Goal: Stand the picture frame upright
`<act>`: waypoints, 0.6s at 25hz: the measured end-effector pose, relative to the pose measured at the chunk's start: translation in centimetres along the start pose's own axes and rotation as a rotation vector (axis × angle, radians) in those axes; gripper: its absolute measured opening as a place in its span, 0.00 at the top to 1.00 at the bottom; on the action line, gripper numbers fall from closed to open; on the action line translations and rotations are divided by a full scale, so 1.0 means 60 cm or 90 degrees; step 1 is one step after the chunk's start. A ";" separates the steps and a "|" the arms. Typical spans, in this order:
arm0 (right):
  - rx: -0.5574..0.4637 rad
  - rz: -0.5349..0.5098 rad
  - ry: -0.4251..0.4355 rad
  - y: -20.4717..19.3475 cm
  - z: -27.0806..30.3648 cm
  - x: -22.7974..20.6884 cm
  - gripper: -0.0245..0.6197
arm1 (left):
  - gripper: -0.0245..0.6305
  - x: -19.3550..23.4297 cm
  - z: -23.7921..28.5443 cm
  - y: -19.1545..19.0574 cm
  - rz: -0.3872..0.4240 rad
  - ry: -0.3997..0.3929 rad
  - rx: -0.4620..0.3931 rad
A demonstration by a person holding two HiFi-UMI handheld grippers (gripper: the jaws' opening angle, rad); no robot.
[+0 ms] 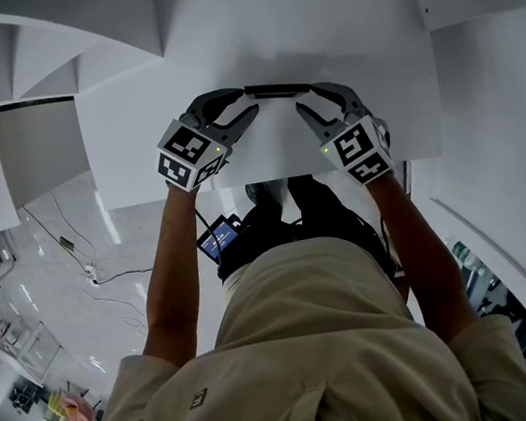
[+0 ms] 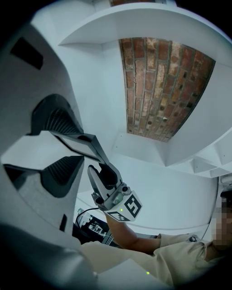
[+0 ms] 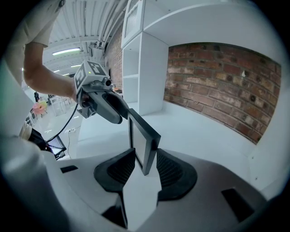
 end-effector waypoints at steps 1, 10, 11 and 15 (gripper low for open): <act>0.001 0.001 0.001 0.001 0.000 0.000 0.74 | 0.76 0.001 0.000 0.001 0.000 -0.001 0.000; -0.004 -0.004 -0.006 0.004 -0.002 -0.004 0.74 | 0.76 -0.001 0.002 0.006 0.007 -0.008 0.001; -0.005 -0.005 -0.007 0.005 -0.003 -0.005 0.74 | 0.76 -0.001 0.001 0.005 0.009 -0.009 0.003; -0.006 -0.006 -0.007 0.006 -0.009 0.001 0.74 | 0.76 -0.007 -0.002 0.002 0.018 -0.014 0.010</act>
Point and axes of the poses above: the fingertips, and each gripper's own axes: z forward along the fingers, x to its left, y out of its top, the point moved 3 cm from there along -z, backward along the fingers, and after that the axes turned 3 degrees about -z, right-handed, at the moved point
